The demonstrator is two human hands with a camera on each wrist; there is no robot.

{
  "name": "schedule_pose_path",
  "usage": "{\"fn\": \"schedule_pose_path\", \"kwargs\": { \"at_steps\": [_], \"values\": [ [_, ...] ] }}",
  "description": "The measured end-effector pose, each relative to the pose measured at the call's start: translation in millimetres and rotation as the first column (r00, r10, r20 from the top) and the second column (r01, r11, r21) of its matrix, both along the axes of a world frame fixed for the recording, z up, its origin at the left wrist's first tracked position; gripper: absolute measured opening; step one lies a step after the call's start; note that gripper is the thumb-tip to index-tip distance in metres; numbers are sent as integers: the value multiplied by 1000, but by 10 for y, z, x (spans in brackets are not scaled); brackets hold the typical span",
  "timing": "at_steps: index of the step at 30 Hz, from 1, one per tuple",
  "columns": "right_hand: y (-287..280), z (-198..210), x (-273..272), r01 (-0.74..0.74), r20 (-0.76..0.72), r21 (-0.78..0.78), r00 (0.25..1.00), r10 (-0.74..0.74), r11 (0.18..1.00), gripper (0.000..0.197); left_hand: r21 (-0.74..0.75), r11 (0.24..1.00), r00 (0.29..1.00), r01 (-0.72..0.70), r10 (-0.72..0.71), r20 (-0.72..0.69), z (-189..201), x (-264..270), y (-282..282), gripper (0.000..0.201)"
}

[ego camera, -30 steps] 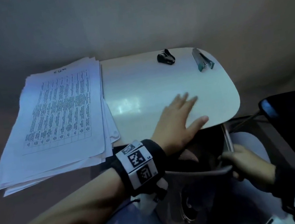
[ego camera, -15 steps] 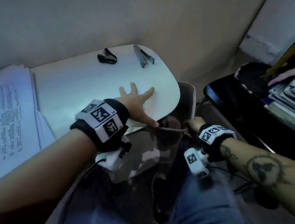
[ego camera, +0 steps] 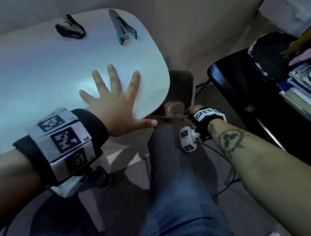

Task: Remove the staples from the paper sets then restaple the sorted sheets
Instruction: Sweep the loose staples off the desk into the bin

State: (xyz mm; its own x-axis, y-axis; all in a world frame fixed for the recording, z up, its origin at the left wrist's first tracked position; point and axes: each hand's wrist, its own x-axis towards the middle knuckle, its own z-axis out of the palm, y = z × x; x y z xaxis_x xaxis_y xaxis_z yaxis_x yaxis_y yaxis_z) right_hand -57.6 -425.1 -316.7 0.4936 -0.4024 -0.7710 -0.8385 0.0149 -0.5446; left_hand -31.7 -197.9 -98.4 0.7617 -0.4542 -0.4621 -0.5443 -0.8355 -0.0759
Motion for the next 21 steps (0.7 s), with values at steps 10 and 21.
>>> {"fn": "schedule_pose_path", "kwargs": {
  "at_steps": [10, 21],
  "values": [
    [362, -245, -430, -817, -328, -222, 576, 749, 532, 60, -16, 1000, 1000, -1, 1, 18, -17, -12, 59, 121],
    [446, -485, -652, -772, -290, -181, 634, 717, 609, 62, 15, 1000, 1000, -4, 3, 20, -15, -22, 32, 119]
  ]
}}
